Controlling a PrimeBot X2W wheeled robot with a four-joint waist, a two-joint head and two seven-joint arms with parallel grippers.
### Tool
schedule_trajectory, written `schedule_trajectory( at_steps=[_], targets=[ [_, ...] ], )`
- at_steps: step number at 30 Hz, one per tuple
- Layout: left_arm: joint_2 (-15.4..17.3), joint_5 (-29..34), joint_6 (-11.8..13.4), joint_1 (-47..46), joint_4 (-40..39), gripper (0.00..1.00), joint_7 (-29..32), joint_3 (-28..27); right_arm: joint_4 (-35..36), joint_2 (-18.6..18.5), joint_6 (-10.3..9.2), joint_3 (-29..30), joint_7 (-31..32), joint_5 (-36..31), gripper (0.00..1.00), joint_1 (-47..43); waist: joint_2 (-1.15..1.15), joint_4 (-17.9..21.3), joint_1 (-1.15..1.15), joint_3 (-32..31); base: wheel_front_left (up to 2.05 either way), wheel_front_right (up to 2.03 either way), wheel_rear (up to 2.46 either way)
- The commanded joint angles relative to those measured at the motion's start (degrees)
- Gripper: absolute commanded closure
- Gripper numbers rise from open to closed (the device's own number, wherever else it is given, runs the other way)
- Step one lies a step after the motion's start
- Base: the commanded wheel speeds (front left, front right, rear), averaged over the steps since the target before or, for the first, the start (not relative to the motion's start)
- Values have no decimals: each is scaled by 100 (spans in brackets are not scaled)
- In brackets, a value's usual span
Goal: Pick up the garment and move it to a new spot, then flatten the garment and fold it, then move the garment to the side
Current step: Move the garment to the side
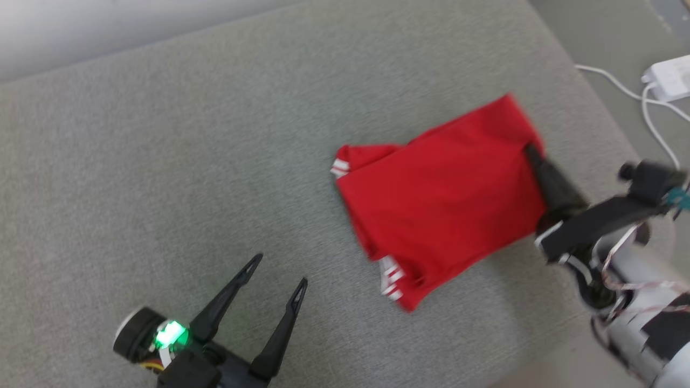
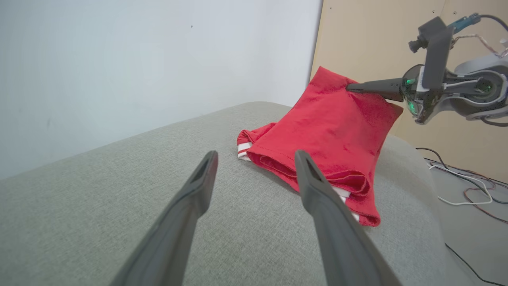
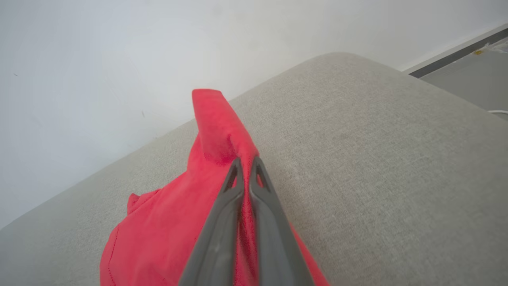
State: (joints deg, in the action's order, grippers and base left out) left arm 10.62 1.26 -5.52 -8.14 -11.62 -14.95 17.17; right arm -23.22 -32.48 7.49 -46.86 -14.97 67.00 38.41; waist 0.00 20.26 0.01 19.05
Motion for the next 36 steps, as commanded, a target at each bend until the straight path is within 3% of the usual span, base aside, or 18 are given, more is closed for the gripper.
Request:
schedule_trajectory(
  at_steps=[1, 9, 20, 36],
  targets=[
    [39, 68, -27, -94, -45, 0, -27, 4, 1, -56, 0, 36, -31, -25, 100, 120, 0, -247, -1, 284, 0, 0, 0],
    [293, 260, -107, -781, -590, 0, 18, 246, -148, -562, 0, 499, -31, -56, 100, 800, 0, -628, -1, 916, 0, 0, 0],
    [469, 306, -133, -1219, -1157, 0, 222, 204, -548, -1236, 0, 1277, -31, -212, 100, 1249, 0, -794, -1, 1574, 0, 0, 0],
    [584, 286, -61, -1335, -1177, 0, 189, 242, -1023, -1783, 0, 2251, -31, -537, 100, 1244, 0, -1015, -1, 1738, 0, 0, 0]
  ],
)
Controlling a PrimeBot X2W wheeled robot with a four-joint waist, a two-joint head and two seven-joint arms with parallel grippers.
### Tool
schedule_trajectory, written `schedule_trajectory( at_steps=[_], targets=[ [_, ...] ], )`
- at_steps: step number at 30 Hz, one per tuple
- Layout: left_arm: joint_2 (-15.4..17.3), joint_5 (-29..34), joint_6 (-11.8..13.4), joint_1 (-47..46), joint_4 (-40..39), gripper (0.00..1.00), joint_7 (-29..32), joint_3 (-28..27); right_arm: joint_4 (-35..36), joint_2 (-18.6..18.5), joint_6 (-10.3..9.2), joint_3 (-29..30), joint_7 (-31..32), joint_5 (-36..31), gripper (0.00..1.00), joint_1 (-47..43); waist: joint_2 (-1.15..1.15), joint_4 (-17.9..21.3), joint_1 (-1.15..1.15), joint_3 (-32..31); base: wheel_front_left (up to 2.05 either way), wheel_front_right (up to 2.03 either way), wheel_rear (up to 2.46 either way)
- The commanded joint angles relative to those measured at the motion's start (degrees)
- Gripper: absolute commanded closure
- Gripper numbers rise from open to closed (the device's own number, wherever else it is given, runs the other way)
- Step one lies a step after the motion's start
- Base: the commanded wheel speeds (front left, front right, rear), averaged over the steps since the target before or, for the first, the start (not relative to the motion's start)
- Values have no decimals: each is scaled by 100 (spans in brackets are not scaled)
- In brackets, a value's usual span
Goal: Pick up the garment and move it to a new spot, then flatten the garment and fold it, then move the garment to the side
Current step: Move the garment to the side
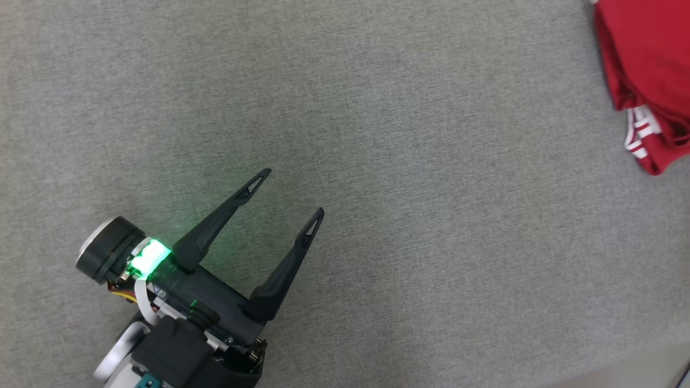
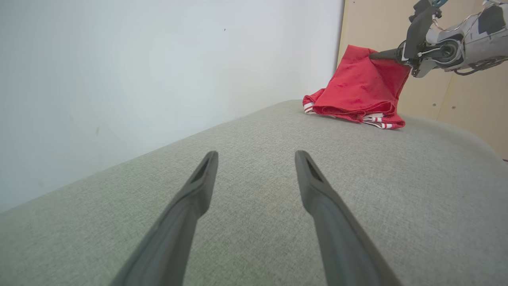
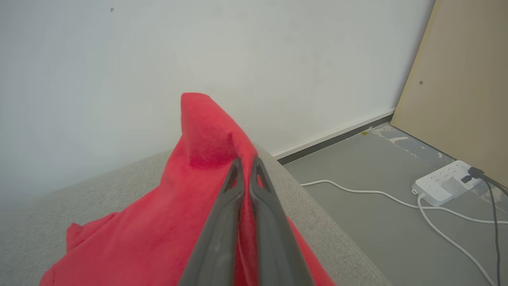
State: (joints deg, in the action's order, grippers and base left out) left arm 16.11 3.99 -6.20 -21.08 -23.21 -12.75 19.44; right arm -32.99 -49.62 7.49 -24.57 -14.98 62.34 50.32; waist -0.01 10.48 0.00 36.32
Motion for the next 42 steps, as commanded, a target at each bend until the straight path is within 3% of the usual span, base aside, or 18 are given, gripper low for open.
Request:
schedule_trajectory(
  at_steps=[1, 7, 8, 9, 10, 16, 23, 32, 42],
  targets=[
    [37, 12, 9, -56, -22, 0, -27, 19, -80, -75, 0, 18, -29, -101, 100, 53, 1, -57, 0, 8, 0, 0, 0],
    [16, -18, 35, -109, -46, 0, -15, 63, -585, -77, 0, -65, -27, -398, 100, 195, 1, -156, 0, -7, 0, 0, 0],
    [8, -21, 39, -119, -43, 0, -16, 76, -720, -47, 0, -57, -22, -478, 80, 254, 1, -172, 0, -9, 0, 0, 0],
    [-1, -24, 43, -129, -34, 0, -19, 88, -857, -5, 0, -38, -22, -576, 27, 316, 1, -190, 0, -15, 0, 0, 0],
    [-9, -27, 49, -134, -24, 0, -23, 95, -988, 47, 0, -19, -22, -693, 0, 366, 1, -205, 0, -21, 0, 0, 0],
    [-72, -91, 128, -78, 111, 0, -59, 116, -1446, 387, 0, 297, -20, -1667, 0, 565, 1, -301, 0, -183, 0, 0, 0],
    [-332, -525, 306, 176, 329, 0, -125, 24, -1055, 923, 0, 465, -19, -2457, 0, 204, 1, -455, 0, -651, 0, 0, 0],
    [-769, -1322, 573, 525, 742, 0, -133, -257, -538, 1754, 0, 200, -19, -2865, 0, -371, 1, -773, 0, -1402, 0, 0, 0],
    [-953, -1861, 885, 844, 1336, 0, -84, -644, -28, 2309, 0, -224, -19, -3054, 0, -730, 1, -1120, 0, -2141, 0, 0, 0]
  ],
)
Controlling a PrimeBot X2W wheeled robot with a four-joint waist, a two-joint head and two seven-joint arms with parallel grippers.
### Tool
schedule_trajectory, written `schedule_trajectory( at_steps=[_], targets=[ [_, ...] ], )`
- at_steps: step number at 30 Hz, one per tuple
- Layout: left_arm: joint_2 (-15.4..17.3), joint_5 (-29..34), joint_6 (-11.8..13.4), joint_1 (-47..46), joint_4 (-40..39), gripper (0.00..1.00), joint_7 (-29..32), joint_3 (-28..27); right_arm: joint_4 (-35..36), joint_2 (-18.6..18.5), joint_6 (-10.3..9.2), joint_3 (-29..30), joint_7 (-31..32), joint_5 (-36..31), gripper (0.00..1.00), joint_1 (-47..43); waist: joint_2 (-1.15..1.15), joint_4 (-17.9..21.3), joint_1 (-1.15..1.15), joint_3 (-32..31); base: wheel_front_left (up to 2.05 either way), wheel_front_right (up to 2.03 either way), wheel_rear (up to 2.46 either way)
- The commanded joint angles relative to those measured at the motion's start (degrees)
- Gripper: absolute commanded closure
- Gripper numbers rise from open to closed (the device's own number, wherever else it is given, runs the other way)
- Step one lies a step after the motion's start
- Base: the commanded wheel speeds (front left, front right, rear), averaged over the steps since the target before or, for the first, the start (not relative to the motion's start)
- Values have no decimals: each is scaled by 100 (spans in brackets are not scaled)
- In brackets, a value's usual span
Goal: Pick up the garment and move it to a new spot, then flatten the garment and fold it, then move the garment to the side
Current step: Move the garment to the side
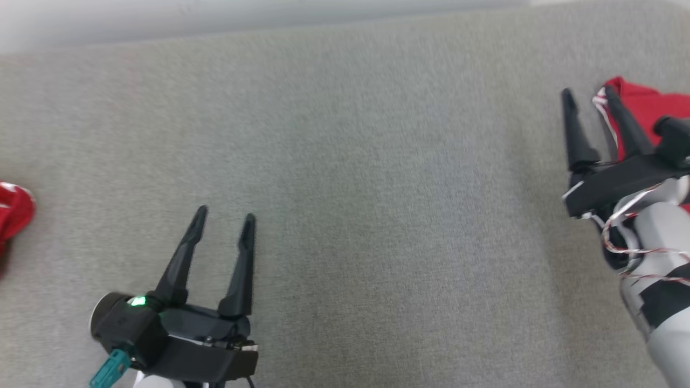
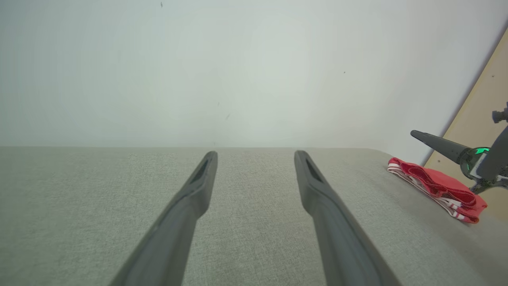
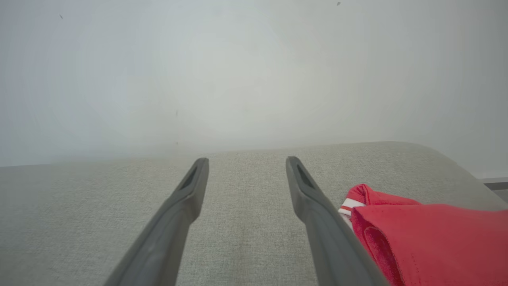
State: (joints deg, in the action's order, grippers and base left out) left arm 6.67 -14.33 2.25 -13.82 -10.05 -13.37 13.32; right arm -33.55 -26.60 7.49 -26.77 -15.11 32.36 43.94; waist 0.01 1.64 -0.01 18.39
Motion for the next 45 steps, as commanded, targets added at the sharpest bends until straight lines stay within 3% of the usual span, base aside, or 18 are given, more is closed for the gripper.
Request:
schedule_trajectory(
  at_steps=[1, 12, 19, 32, 38, 45],
  targets=[
    [-21, -59, 44, 146, 73, 0, -32, -58, 101, 61, 0, -33, -6, -85, 0, -131, -1, -251, 1, -418, 0, 0, 0],
    [-94, -213, 281, 577, 527, 0, -156, -391, 921, 527, 0, -192, -6, -626, 0, -993, -1, -272, 1, -1268, 0, 0, 0],
    [-145, -116, 356, 1038, 730, 0, -181, -620, 1751, 876, 0, 332, -6, -1281, 0, -2069, -1, -215, 1, -1805, 0, 0, 0],
    [-297, 420, 57, 1736, 687, 0, -185, -979, 3170, 1461, 0, 1112, -6, -2213, 0, -3943, -1, -196, 1, -2266, 0, 0, 0],
    [-350, 660, -141, 2025, 689, 0, -185, -1049, 3458, 1627, 0, 1207, -5, -2317, 0, -4613, -1, -165, 1, -2430, 0, 0, 0],
    [-373, 823, -184, 2221, 724, 0, -186, -1051, 3530, 1777, 0, 1354, -5, -2359, 0, -5034, -1, -186, 1, -2478, 0, 0, 0]
  ],
)
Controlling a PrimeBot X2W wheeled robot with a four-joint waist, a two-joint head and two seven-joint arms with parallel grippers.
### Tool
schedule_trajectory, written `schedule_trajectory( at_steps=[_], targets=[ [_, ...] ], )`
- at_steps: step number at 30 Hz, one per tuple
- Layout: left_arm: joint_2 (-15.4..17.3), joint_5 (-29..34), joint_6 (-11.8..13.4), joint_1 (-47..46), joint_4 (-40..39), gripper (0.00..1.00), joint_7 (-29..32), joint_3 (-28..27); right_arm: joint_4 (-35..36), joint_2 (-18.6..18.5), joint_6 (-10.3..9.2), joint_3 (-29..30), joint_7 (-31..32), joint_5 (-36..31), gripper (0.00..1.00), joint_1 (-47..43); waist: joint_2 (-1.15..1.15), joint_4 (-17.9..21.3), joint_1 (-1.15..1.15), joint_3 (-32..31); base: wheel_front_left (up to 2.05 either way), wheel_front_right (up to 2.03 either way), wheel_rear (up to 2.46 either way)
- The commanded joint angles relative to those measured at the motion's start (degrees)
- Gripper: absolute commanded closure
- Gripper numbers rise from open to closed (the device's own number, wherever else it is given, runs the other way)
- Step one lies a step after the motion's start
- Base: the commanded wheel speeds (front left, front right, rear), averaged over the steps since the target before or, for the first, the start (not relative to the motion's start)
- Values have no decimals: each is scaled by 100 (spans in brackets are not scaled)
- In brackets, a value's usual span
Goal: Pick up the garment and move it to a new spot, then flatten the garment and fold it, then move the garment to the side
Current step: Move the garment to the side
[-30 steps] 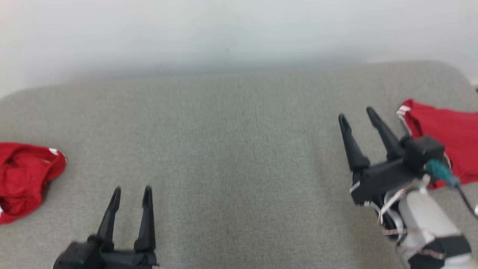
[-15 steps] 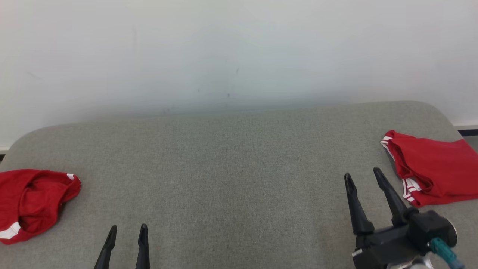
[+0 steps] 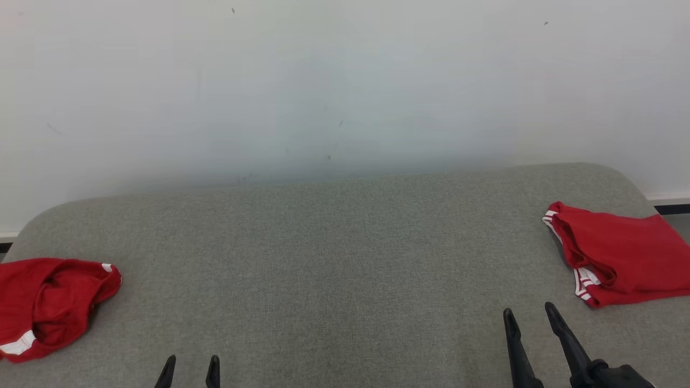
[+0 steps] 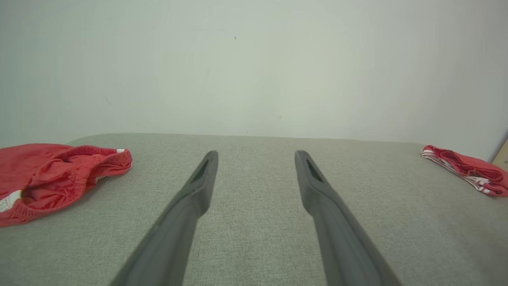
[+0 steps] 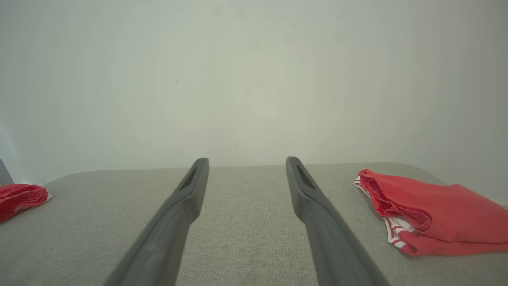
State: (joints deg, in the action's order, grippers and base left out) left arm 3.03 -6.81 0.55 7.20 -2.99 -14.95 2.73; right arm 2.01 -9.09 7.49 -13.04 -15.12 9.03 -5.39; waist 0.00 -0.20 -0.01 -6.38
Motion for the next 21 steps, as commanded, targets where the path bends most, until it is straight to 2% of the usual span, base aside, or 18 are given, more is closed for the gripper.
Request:
schedule_trajectory(
  at_steps=[1, 21],
  targets=[
    [-8, 86, -16, 136, 22, 0, -27, 5, -51, 24, 0, -36, -4, -27, 0, -132, 0, 0, 1, 1, 0, 0, 0],
    [-14, -14, 59, 76, 3, 0, -28, 52, -200, 46, 0, -121, -4, 4, 0, -125, 0, -8, 1, 66, 0, 0, 0]
  ],
)
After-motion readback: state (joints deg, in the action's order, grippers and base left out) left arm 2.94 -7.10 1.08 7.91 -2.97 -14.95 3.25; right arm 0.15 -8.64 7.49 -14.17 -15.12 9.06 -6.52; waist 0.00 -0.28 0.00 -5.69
